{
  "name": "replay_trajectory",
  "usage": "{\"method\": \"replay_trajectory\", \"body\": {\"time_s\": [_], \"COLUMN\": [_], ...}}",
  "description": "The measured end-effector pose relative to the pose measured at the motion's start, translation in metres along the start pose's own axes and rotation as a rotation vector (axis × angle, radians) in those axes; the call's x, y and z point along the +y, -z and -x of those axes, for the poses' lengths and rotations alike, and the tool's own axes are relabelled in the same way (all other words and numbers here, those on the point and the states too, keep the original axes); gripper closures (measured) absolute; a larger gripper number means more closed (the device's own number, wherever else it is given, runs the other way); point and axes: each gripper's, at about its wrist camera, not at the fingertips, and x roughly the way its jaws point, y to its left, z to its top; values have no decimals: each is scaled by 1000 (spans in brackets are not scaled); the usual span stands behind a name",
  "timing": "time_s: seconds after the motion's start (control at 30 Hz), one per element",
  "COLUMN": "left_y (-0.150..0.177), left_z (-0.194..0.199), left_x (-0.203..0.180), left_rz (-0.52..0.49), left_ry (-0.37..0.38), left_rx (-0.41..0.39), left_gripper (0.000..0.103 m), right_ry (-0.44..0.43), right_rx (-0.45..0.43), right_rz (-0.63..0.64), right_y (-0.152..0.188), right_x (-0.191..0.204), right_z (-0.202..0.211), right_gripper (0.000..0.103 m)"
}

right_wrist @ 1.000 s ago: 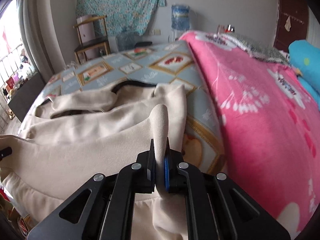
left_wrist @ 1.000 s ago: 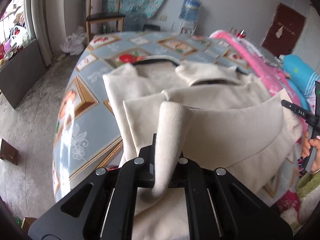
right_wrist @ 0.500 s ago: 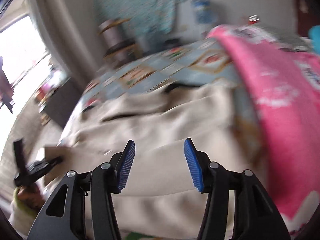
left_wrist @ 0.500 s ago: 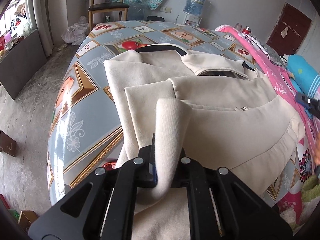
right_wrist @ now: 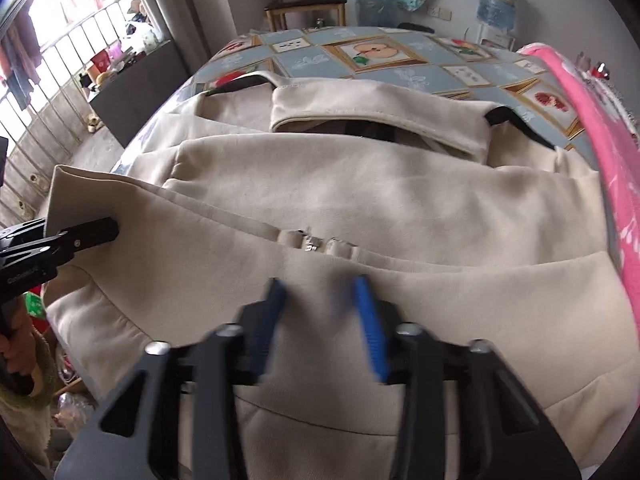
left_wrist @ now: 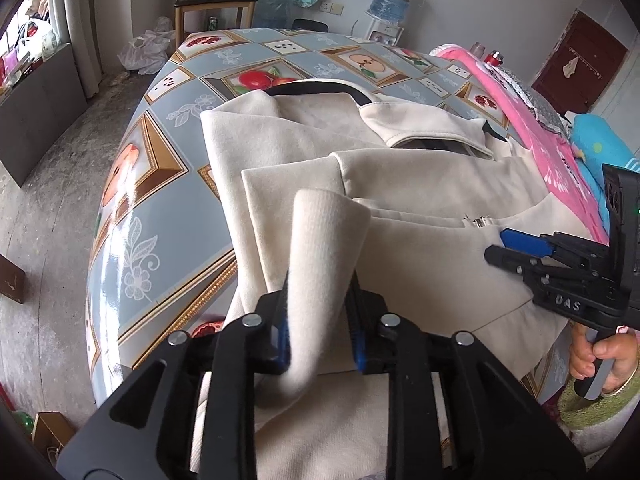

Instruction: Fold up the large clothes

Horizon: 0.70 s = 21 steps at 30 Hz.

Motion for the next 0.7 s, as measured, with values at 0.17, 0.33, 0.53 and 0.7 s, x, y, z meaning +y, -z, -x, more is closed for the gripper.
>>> {"method": "replay_trajectory", "body": {"time_s": [0.17, 0.33, 0.53, 0.7], "left_y": [-2, -10, -9, -2], "left_z": [0, 8, 2, -1], "left_x": [-1, 2, 7, 14], "left_rz": [-6, -2, 6, 22], "left_ry": [32, 56, 27, 16], "left_rx": [-13, -45, -24, -31], "left_gripper": [76, 76, 75, 85], "right_ry": [-6, -10, 62, -125], "right_rx": [-10, -75, -79, -75], "right_rz": [5, -22, -36, -72], "right_y": [-2, -18, -33, -27], "right_x": [2, -3, -15, -10], "right_z": [5, 19, 5, 14], "right_gripper": [98, 100, 103, 103]}}
